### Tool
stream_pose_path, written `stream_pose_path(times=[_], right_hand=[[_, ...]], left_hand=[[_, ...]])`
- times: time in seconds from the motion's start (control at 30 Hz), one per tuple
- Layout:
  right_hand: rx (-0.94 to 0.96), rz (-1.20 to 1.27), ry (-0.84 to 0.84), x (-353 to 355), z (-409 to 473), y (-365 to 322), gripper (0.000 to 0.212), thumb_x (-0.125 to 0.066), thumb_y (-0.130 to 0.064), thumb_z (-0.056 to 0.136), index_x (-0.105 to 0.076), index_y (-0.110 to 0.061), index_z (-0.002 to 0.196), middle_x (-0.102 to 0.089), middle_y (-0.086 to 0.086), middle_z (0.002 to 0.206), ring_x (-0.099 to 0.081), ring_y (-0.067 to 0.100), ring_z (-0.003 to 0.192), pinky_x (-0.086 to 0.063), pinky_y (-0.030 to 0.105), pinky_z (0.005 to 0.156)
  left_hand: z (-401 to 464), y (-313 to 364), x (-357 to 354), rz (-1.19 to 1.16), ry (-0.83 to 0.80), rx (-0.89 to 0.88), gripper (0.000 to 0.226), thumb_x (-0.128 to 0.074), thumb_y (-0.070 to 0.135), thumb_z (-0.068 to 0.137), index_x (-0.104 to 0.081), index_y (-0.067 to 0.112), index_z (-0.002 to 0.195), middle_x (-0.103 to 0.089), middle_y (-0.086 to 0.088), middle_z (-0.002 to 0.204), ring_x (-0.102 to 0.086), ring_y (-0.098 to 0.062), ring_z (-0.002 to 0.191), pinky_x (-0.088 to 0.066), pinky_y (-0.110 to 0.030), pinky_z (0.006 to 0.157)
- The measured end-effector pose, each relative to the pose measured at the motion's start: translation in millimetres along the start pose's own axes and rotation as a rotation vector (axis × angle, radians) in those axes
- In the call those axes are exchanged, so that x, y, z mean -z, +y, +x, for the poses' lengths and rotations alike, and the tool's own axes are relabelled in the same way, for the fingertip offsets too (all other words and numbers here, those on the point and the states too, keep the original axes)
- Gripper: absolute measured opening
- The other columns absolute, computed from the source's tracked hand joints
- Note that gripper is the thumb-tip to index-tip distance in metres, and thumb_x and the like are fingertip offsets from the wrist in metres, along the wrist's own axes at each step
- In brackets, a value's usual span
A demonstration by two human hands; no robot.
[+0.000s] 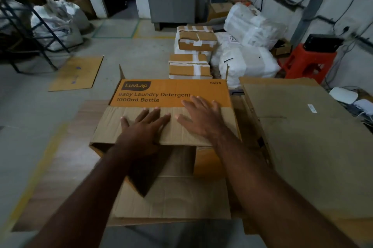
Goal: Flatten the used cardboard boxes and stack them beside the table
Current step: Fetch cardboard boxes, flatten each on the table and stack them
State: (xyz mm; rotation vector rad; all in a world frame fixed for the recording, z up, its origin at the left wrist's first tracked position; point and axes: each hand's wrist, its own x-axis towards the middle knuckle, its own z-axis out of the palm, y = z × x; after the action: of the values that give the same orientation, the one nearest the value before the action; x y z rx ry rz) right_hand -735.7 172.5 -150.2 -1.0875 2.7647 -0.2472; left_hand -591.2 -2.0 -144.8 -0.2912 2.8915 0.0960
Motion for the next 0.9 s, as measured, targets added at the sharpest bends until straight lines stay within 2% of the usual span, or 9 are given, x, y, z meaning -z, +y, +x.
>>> stream_pose_path(times=[0.13,0.2,0.3,0.43,0.5,0.6,0.67,0.73,0.9], right_hand=[[0.118,0.021,0.005,-7,-48,-7,0.098,-0.041,-0.087,0.083,-0.016,-0.034,0.162,-0.007,-0.001,0.172,-0.003,0.021,0.157,0.007,0.058,0.121],[0.104,-0.028,0.073,-19,-75,-10,0.095,-0.053,-0.076,0.086,-0.012,-0.037,0.162,-0.006,-0.001,0.172,-0.001,0.022,0.157,0.006,0.057,0.123],[-0.043,-0.052,0.185,-30,-104,-10,0.091,-0.062,-0.051,0.09,-0.006,-0.038,0.162,-0.003,0.001,0.172,0.003,0.024,0.158,0.003,0.056,0.125],[-0.205,-0.028,0.183,-29,-144,-16,0.1,-0.064,-0.046,0.087,-0.002,-0.028,0.164,0.006,0.005,0.172,0.012,0.028,0.157,0.002,0.056,0.125],[-0.254,0.041,0.203,-32,-169,-16,0.102,-0.066,-0.039,0.084,-0.005,-0.023,0.164,0.002,0.005,0.172,0.004,0.029,0.158,-0.011,0.057,0.125],[-0.384,0.194,0.244,-31,-203,0,0.092,-0.064,-0.025,0.089,-0.012,-0.019,0.164,-0.017,0.008,0.169,-0.031,0.032,0.148,-0.039,0.049,0.114],[-0.468,0.199,0.298,-25,-219,16,0.076,-0.063,-0.021,0.094,-0.026,-0.015,0.16,-0.035,0.01,0.16,-0.045,0.032,0.139,-0.042,0.042,0.108],[-0.528,0.22,0.299,-17,-229,29,0.065,-0.063,-0.022,0.094,-0.039,-0.014,0.154,-0.043,0.01,0.152,-0.051,0.032,0.132,-0.045,0.041,0.102],[-0.449,0.166,0.253,-13,-210,30,0.073,-0.069,-0.027,0.088,-0.038,-0.016,0.153,-0.048,0.01,0.147,-0.054,0.032,0.128,-0.048,0.044,0.097]], left_hand=[[0,1,1,0.008,-0.019,0.02,0.108,-0.068,0.064,0.083,0.011,0.051,0.156,0.018,0.009,0.168,0.013,-0.028,0.156,-0.009,-0.083,0.11],[-1,5,1,0.015,-0.009,0.03,0.106,-0.067,0.063,0.084,0.01,0.051,0.156,0.017,0.007,0.169,0.011,-0.03,0.156,-0.011,-0.084,0.108],[-8,16,0,0.062,0.049,0.031,0.103,-0.063,0.065,0.086,0.01,0.049,0.156,0.013,0.004,0.17,0.005,-0.033,0.156,-0.017,-0.084,0.107],[-14,24,5,0.041,0.08,-0.007,0.107,-0.063,0.069,0.083,0.011,0.047,0.157,0.012,0.002,0.17,0.004,-0.035,0.156,-0.02,-0.083,0.107],[-13,21,8,0.01,0.081,-0.029,0.111,-0.064,0.074,0.079,0.008,0.047,0.157,0.01,0.003,0.17,0.003,-0.035,0.156,-0.018,-0.084,0.106],[-17,16,9,0.005,0.071,-0.047,0.112,-0.066,0.075,0.077,0.005,0.046,0.158,0.007,0.002,0.17,0.001,-0.035,0.155,-0.018,-0.085,0.105],[-21,13,8,-0.006,0.074,-0.039,0.108,-0.066,0.072,0.08,0.004,0.045,0.158,0.007,0.001,0.17,0.002,-0.036,0.155,-0.017,-0.085,0.105],[-23,11,8,-0.011,0.071,-0.026,0.106,-0.065,0.069,0.082,0.005,0.046,0.158,0.008,0.001,0.17,0.003,-0.036,0.155,-0.015,-0.086,0.106],[-20,5,6,-0.007,0.063,-0.016,0.112,-0.07,0.069,0.079,0.008,0.048,0.156,0.011,0.003,0.17,0.005,-0.036,0.155,-0.015,-0.086,0.105]])
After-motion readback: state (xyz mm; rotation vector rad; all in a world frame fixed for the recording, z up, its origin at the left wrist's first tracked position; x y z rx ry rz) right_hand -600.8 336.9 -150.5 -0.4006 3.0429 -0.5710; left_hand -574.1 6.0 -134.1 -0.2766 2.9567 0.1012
